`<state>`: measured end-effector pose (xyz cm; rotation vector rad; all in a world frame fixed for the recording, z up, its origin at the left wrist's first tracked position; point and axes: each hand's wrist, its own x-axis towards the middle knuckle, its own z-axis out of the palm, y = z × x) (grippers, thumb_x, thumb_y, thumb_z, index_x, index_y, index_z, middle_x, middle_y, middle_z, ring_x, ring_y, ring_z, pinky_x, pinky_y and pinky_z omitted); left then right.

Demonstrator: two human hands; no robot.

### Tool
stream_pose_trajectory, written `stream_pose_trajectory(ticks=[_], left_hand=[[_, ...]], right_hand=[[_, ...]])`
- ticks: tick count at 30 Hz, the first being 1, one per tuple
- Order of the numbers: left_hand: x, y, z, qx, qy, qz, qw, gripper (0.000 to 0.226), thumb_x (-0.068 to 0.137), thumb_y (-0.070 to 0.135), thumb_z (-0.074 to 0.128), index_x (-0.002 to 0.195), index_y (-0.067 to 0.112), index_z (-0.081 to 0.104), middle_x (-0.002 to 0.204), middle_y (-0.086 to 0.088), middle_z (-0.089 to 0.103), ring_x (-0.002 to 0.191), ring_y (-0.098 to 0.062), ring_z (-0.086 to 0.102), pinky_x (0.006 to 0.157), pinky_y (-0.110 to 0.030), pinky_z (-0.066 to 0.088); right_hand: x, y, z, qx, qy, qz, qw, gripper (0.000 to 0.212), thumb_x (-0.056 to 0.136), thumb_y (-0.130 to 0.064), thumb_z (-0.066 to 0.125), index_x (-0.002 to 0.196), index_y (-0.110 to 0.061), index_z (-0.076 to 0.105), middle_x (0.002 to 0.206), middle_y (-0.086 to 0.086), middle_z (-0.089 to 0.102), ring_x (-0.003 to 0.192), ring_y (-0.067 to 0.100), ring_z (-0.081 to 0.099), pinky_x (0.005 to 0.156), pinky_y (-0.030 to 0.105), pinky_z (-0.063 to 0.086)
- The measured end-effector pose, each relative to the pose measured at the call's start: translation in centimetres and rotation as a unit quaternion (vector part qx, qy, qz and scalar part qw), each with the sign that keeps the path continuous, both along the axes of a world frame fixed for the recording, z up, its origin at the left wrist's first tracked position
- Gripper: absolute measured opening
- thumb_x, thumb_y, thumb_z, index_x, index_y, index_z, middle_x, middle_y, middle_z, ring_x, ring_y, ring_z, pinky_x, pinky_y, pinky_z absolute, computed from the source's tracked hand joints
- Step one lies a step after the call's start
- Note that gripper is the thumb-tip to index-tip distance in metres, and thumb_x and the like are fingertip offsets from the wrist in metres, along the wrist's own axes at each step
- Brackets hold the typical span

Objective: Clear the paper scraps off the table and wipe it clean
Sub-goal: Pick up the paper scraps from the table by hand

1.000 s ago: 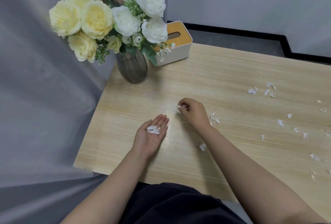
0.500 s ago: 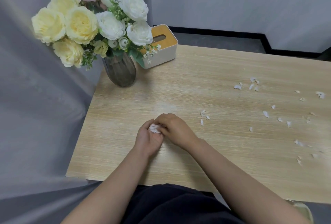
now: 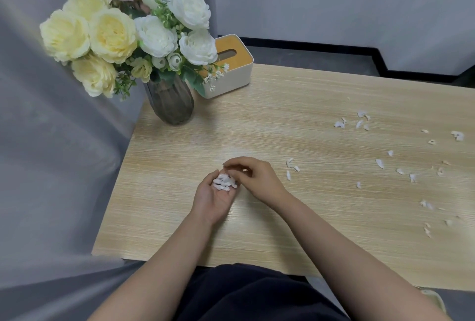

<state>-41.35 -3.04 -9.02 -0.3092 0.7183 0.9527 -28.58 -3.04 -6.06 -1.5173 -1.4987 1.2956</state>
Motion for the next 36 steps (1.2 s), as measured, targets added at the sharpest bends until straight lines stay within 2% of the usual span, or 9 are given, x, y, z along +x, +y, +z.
stream_pose_trajectory(ticks=[2,5,9,14,16,19,23,31,36], left_hand=[[0.1,-0.1,0.1,0.002,0.01,-0.01,1.0,0.021,0.089,0.012,0.044,0.095,-0.003,0.058,0.08,-0.016,0.069,0.072,-0.022,0.07,0.064,-0.027,0.059],[0.0,-0.1,-0.2,-0.006,0.008,-0.008,1.0,0.023,0.095,0.014,0.039,0.096,-0.001,0.056,0.079,-0.014,0.068,0.068,-0.02,0.07,0.063,-0.029,0.059],[-0.4,0.2,-0.3,0.009,0.011,-0.026,1.0,0.035,0.097,0.018,0.036,0.11,-0.006,0.057,0.109,-0.02,0.065,0.088,-0.03,0.07,0.084,-0.04,0.051],[-0.4,0.2,-0.1,-0.005,0.005,-0.013,1.0,0.033,0.097,0.016,0.036,0.106,-0.006,0.059,0.097,-0.02,0.069,0.083,-0.035,0.07,0.078,-0.042,0.053],[-0.5,0.3,-0.3,-0.007,0.011,-0.013,1.0,0.033,0.096,0.015,0.035,0.107,-0.005,0.059,0.097,-0.018,0.07,0.083,-0.033,0.071,0.08,-0.04,0.052],[-0.9,0.4,-0.5,-0.002,0.017,-0.008,1.0,0.031,0.092,0.013,0.038,0.107,-0.003,0.06,0.098,-0.017,0.07,0.084,-0.031,0.071,0.083,-0.04,0.05],[-1.4,0.3,-0.6,0.002,0.027,0.002,1.0,0.035,0.078,0.012,0.046,0.105,-0.004,0.06,0.097,-0.017,0.07,0.084,-0.03,0.071,0.085,-0.042,0.049],[-2.2,-0.2,-1.0,-0.002,0.036,0.011,0.999,0.033,0.095,0.015,0.035,0.108,-0.004,0.059,0.101,-0.017,0.069,0.099,-0.029,0.064,0.086,-0.04,0.049],[-2.6,-0.5,-0.9,-0.005,0.048,0.015,0.999,0.034,0.096,0.014,0.034,0.107,-0.004,0.059,0.1,-0.017,0.069,0.092,-0.029,0.068,0.087,-0.038,0.049]], right_hand=[[-0.5,-0.1,-0.2,-0.013,0.026,0.009,1.0,0.02,0.088,-0.007,0.061,0.102,-0.017,0.071,0.094,-0.014,0.068,0.093,-0.003,0.062,0.086,0.013,0.047],[-0.6,-0.1,-0.5,-0.012,0.042,0.005,0.999,0.022,0.089,-0.005,0.058,0.101,-0.02,0.07,0.095,-0.015,0.068,0.095,-0.001,0.063,0.088,0.016,0.047],[0.4,0.8,-0.5,0.001,0.103,-0.052,0.993,0.03,0.09,0.002,0.055,0.1,-0.023,0.067,0.099,-0.008,0.07,0.099,0.005,0.064,0.088,0.018,0.048],[1.9,2.0,-0.7,0.003,0.14,-0.09,0.986,0.026,0.09,0.001,0.056,0.099,-0.021,0.066,0.1,-0.003,0.07,0.1,0.012,0.065,0.092,0.028,0.05],[2.6,2.3,-1.5,0.005,0.066,-0.108,0.992,0.024,0.09,-0.004,0.058,0.096,-0.025,0.067,0.098,-0.007,0.069,0.098,0.012,0.065,0.089,0.025,0.049],[4.1,2.3,-2.9,-0.011,-0.137,-0.107,0.985,0.017,0.089,-0.009,0.06,0.101,-0.016,0.07,0.098,-0.003,0.068,0.091,0.009,0.06,0.08,0.016,0.042],[4.5,1.9,-5.2,-0.058,-0.284,0.001,0.957,0.018,0.086,-0.013,0.063,0.103,-0.01,0.068,0.097,0.003,0.061,0.094,0.017,0.057,0.075,0.022,0.035],[3.0,1.6,-6.5,-0.039,-0.355,0.06,0.932,0.012,0.091,-0.013,0.053,0.095,-0.009,0.063,0.098,0.006,0.057,0.094,0.023,0.054,0.074,0.032,0.043],[2.4,1.2,-6.2,-0.029,-0.335,0.029,0.941,0.016,0.091,-0.014,0.051,0.087,-0.009,0.065,0.089,0.003,0.056,0.084,0.02,0.054,0.07,0.029,0.041]])
